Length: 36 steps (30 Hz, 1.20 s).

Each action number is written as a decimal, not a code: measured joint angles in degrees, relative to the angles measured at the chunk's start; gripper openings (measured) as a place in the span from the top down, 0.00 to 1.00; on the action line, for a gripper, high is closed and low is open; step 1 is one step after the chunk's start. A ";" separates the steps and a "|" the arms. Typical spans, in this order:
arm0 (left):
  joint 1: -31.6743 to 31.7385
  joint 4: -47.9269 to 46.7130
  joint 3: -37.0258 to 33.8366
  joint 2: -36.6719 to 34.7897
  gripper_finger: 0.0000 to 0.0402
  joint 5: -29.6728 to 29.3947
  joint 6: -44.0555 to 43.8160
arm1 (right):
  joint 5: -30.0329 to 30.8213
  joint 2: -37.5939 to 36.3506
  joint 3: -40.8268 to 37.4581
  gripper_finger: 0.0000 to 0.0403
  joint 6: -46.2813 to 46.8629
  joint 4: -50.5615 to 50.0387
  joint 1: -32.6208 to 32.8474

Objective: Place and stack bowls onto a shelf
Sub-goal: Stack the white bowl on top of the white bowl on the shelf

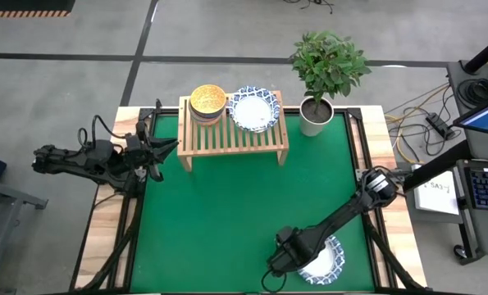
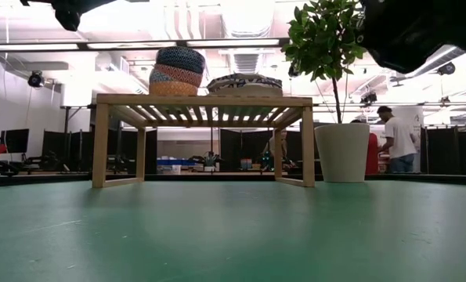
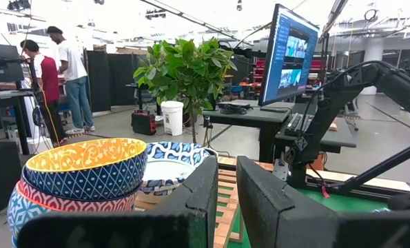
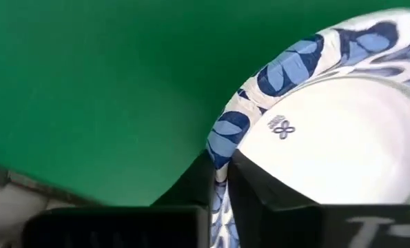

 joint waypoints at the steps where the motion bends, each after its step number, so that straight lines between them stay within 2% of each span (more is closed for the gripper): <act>1: 0.00 0.00 0.00 0.00 0.91 0.00 0.00 | -0.55 -0.32 0.00 0.95 -0.95 0.07 -0.13; 5: 0.00 0.02 0.00 0.00 0.91 0.00 0.00 | 0.23 -2.05 1.60 0.96 -5.63 0.03 -0.52; 9: -0.02 0.04 0.00 0.04 0.91 0.02 0.00 | 4.74 -3.63 5.61 0.97 -13.81 0.29 -1.94; 13: 0.00 0.07 0.00 0.04 0.91 0.00 0.00 | 10.04 -4.11 12.31 0.97 -27.77 0.41 -4.01; 18: 0.00 0.09 0.00 0.04 0.91 0.01 0.00 | 13.64 -4.11 20.70 0.97 -46.75 0.36 -7.83; 25: 0.00 0.09 0.00 0.04 0.91 0.00 0.00 | 26.51 -4.11 32.17 0.97 -74.76 -5.04 -12.36; 30: 0.00 0.09 0.00 0.04 0.91 0.00 0.02 | 35.26 -4.11 39.22 0.97 -89.95 -12.34 -16.17; 36: 0.00 0.09 0.00 0.04 0.91 0.00 1.17 | 40.88 -4.11 44.07 0.97 -103.04 -14.81 -22.25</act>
